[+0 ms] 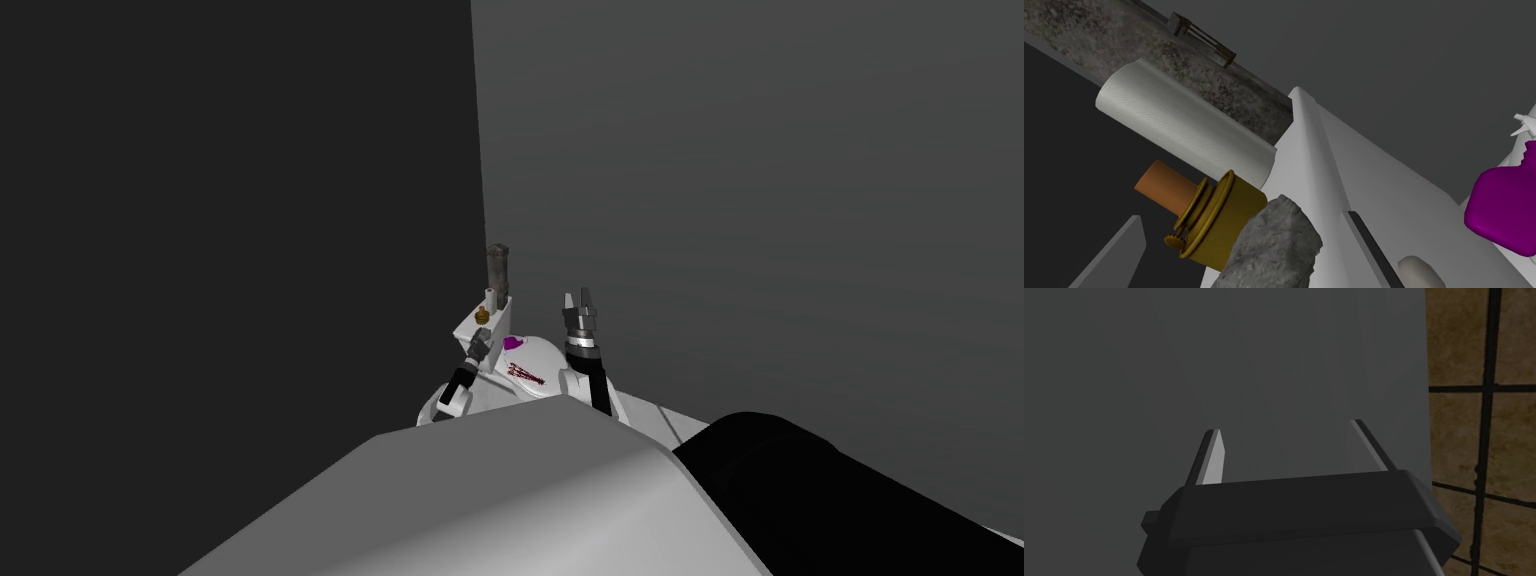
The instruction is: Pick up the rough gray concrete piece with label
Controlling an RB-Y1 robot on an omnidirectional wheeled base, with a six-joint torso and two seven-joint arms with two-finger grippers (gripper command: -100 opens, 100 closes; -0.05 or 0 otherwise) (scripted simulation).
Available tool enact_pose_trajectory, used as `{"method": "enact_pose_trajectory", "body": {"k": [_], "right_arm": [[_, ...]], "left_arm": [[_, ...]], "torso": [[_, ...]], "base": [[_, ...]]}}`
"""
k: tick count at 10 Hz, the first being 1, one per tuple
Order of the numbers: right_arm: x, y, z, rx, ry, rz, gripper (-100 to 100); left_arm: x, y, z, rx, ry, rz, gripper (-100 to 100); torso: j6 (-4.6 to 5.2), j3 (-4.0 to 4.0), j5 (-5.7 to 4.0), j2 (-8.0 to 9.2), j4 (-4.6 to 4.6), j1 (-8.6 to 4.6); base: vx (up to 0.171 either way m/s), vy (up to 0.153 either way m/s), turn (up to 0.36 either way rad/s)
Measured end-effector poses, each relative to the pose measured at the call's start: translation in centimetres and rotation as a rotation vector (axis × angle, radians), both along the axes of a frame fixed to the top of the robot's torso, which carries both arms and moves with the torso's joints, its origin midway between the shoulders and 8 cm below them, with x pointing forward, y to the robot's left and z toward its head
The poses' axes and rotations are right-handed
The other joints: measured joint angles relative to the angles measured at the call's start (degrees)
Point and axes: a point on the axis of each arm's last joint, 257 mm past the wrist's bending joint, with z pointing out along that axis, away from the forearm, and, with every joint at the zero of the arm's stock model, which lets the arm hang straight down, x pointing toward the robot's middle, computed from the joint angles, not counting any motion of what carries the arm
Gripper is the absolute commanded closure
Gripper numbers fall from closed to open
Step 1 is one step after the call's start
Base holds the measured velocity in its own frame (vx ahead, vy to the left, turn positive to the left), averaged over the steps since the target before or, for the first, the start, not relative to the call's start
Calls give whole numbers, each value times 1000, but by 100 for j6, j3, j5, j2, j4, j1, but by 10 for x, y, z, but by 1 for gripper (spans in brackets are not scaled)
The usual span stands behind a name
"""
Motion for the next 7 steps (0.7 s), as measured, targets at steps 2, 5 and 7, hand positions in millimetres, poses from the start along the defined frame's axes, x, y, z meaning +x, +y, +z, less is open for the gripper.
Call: {"method": "enact_pose_trajectory", "body": {"k": [2, 5, 7], "right_arm": [[0, 0, 0, 0, 0, 0, 0], [0, 0, 0, 0, 0, 0, 0], [0, 0, 0, 0, 0, 0, 0]], "left_arm": [[-4, -26, -3, 19, 4, -79, -100], [-11, -60, -10, 58, 7, -196, -100], [-15, -68, -13, 63, 9, -219, 100]], "torso": [[1, -2, -1, -4, -1, -3], [2, 2, -1, 4, 0, -4], [7, 7, 2, 13, 2, 12]], "base": [[44, -52, 411], [20, -49, 375], [2, -8, 18]]}}
